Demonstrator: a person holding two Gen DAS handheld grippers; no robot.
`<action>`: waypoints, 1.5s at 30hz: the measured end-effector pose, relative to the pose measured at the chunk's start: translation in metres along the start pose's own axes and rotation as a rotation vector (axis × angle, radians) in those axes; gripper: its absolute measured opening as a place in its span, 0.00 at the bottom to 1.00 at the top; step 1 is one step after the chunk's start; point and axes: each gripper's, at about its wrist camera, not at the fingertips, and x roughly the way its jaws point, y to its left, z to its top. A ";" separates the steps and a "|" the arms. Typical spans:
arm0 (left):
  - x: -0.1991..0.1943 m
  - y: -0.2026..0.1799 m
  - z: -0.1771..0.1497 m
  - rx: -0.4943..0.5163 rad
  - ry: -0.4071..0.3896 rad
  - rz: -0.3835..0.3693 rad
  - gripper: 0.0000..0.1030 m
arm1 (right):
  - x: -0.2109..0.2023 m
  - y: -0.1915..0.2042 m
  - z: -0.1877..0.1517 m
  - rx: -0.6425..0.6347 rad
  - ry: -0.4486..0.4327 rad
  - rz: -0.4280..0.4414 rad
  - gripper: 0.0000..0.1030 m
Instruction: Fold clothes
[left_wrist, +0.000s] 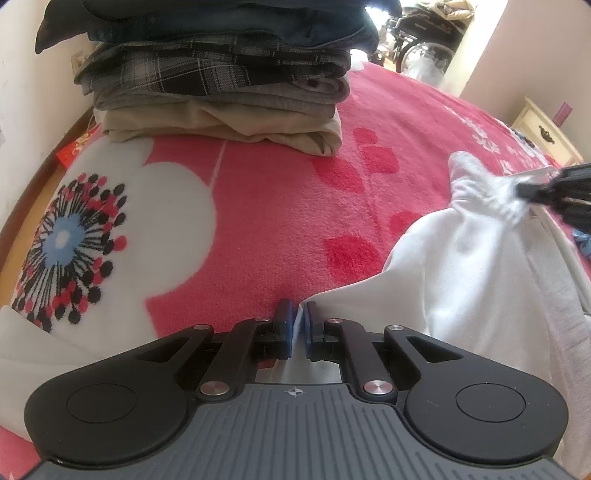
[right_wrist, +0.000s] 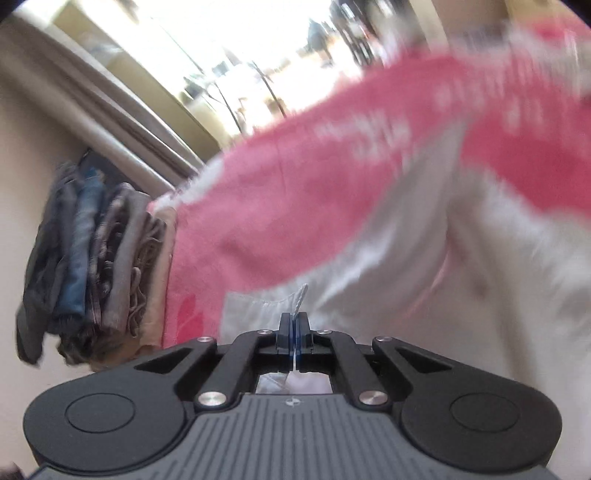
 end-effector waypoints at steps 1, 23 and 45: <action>0.000 -0.001 0.000 0.001 0.000 0.002 0.07 | -0.008 0.003 0.001 -0.042 -0.025 -0.019 0.01; 0.001 0.003 0.000 -0.013 -0.019 0.000 0.08 | -0.035 -0.047 -0.011 -0.024 -0.044 -0.031 0.33; 0.000 0.003 -0.001 -0.036 -0.025 0.005 0.08 | -0.028 -0.068 -0.052 0.229 0.184 0.237 0.07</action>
